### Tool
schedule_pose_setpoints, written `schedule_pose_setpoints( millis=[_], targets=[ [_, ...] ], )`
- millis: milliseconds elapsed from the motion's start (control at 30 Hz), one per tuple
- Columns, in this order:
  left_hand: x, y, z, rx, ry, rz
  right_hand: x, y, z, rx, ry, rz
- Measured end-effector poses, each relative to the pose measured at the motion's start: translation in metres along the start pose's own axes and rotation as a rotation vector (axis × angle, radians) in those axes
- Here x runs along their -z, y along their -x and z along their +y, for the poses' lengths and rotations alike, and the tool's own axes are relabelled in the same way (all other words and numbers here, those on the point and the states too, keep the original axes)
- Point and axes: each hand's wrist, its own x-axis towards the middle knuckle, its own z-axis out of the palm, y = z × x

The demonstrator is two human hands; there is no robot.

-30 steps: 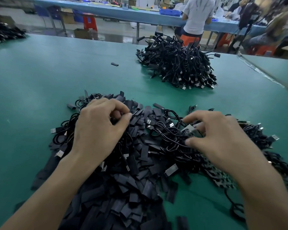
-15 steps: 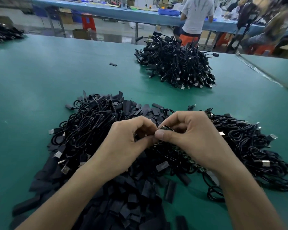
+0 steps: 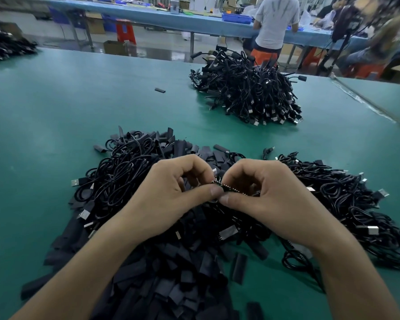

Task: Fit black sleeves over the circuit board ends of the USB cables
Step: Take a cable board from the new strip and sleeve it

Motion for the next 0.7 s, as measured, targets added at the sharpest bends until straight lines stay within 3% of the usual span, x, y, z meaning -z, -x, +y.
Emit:
schedule_pose_setpoints(
  millis=[333, 700],
  targets=[
    [0.0, 0.0, -0.008, 0.042, 0.1, -0.044, -0.003, -0.001, 0.006, 0.027, 0.022, -0.098],
    [-0.003, 0.002, -0.017, 0.101, 0.349, -0.155, 0.0, -0.001, 0.008, 0.038, -0.151, -0.215]
  ],
)
